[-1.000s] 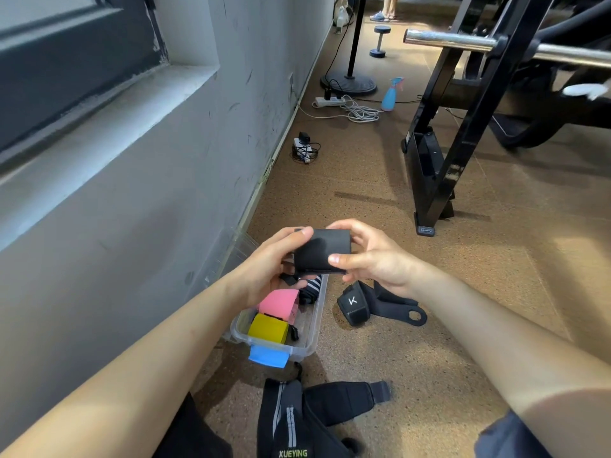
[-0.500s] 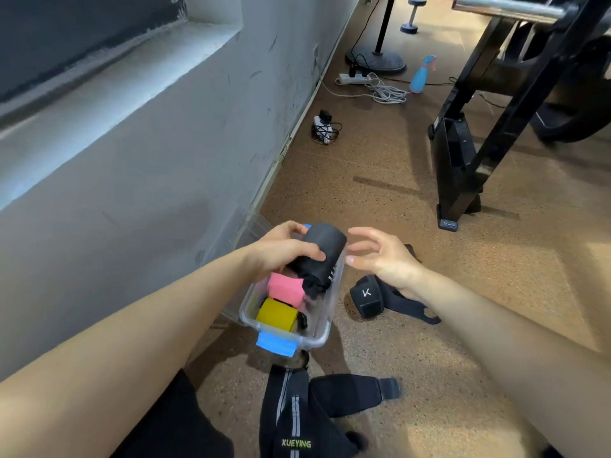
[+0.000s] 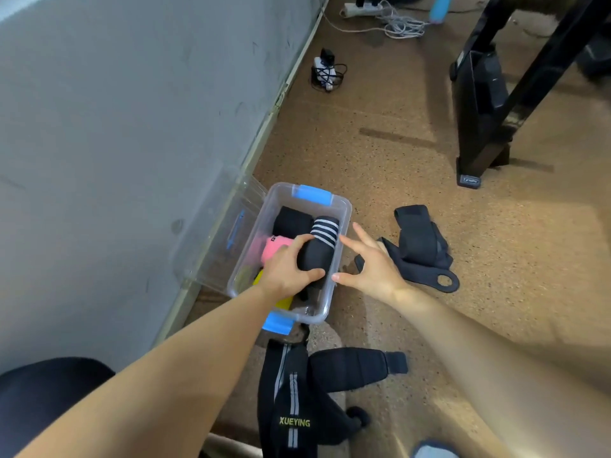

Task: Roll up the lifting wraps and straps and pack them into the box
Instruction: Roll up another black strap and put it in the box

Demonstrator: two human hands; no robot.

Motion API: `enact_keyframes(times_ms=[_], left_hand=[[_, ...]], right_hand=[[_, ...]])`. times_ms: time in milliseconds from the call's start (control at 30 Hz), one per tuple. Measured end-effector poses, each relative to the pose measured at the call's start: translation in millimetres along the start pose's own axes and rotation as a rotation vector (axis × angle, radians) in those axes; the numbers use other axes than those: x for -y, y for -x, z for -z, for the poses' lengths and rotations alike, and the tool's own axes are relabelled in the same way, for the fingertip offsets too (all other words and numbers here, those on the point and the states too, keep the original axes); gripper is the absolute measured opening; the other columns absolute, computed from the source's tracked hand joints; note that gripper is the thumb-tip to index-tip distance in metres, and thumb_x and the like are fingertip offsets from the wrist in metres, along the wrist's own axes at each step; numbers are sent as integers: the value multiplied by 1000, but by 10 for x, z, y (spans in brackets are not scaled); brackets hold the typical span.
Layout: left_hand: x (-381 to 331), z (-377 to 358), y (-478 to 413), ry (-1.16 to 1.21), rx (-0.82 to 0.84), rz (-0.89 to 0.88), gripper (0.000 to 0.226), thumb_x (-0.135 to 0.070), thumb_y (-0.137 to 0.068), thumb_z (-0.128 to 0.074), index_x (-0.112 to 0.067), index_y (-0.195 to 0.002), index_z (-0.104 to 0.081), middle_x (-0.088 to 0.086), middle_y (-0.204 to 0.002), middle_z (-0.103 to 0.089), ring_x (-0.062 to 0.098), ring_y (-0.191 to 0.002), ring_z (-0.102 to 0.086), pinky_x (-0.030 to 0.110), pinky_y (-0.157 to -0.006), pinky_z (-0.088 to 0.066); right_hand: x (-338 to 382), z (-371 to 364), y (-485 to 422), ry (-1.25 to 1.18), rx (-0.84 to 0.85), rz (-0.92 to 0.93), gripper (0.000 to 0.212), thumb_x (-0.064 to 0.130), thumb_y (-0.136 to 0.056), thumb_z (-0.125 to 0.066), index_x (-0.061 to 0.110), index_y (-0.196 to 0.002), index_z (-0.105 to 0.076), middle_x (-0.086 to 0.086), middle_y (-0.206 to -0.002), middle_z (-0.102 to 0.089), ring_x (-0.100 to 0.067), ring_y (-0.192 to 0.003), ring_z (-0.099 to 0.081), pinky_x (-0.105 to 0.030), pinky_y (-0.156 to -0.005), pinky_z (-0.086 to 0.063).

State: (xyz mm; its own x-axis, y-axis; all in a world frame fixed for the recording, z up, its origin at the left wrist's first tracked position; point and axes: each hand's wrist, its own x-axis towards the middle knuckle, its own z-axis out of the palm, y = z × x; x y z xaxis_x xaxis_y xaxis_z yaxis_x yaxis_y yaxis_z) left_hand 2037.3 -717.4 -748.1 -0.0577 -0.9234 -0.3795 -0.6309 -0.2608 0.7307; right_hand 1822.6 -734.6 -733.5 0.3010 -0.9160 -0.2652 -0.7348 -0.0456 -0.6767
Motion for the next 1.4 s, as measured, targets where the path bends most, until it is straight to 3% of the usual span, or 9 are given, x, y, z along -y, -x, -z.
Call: enact_keyframes(times_ms=[133,267,567,733,833,1000,1133,1300,1400], left_hand=[[103,-44,-38,192,54,29,85,-45,-74,-81,-36,-150,-42,-2,-137,-61,18,-123,-61,45,-106,-52],[114,-39,-39,94,69,29,83,-40,-81,-70,-38,-156,-34,0,-141,-57,19,-125,-57,44,-111,-48],[20,-118,-60,-518,-25,-37,83,-61,-91,-63,-37,-160,-25,7,-134,-46,30,-119,-55,41,-87,-52],[156,-20,-65,-512,-34,-382,63,-39,-93,-69,-29,-151,-45,1,-143,-45,23,-128,-47,43,-99,-51],[190,10,-101,-567,24,-443,46,-35,-97,-67,-29,-142,-59,-1,-153,-47,25,-138,-46,47,-107,-46],[237,-100,-212,-973,84,-408,53,-62,-101,-42,-52,-152,-35,-14,-163,-32,27,-142,-29,47,-110,-30],[203,-104,-244,-942,177,-332,53,-64,-100,-41,-55,-152,-32,-17,-163,-29,30,-141,-25,50,-109,-28],[12,196,-104,-706,251,-331,49,-40,-101,-59,-33,-149,-51,-3,-152,-52,26,-140,-42,43,-113,-36],[-180,396,105,-694,218,-338,42,-34,-101,-60,-27,-142,-59,-1,-133,-67,22,-124,-60,34,-97,-48]], right_hand=[[3,33,-53,117,52,48,91,44,-83,-81,29,-159,-33,25,-167,-13,-16,-153,-20,-42,-124,-25],[-18,19,-72,85,58,60,93,41,-82,-83,26,-159,-33,24,-166,-15,-11,-154,-22,-43,-124,-28],[-18,11,-64,49,75,60,92,37,-83,-83,24,-159,-33,26,-166,-12,-2,-152,-21,-35,-125,-25],[-58,5,-64,12,93,57,93,38,-83,-84,27,-159,-32,32,-163,-11,-5,-150,-29,-40,-124,-31],[-71,15,-69,-11,99,52,93,38,-81,-85,29,-159,-34,38,-159,-10,-8,-147,-36,-41,-121,-36],[-46,36,-28,-70,93,22,90,37,-80,-86,33,-157,-37,42,-157,-14,-11,-133,-49,-37,-111,-47],[-7,54,7,-50,94,12,88,38,-82,-84,35,-156,-37,39,-160,-15,-7,-120,-52,-29,-104,-49],[58,36,70,44,88,10,85,42,-88,-78,33,-159,-32,29,-165,-13,-16,-139,-47,-43,-112,-45],[91,-85,350,126,-9,-55,68,45,-89,-74,28,-147,-44,8,-149,-43,-22,-114,-62,-46,-97,-52]])
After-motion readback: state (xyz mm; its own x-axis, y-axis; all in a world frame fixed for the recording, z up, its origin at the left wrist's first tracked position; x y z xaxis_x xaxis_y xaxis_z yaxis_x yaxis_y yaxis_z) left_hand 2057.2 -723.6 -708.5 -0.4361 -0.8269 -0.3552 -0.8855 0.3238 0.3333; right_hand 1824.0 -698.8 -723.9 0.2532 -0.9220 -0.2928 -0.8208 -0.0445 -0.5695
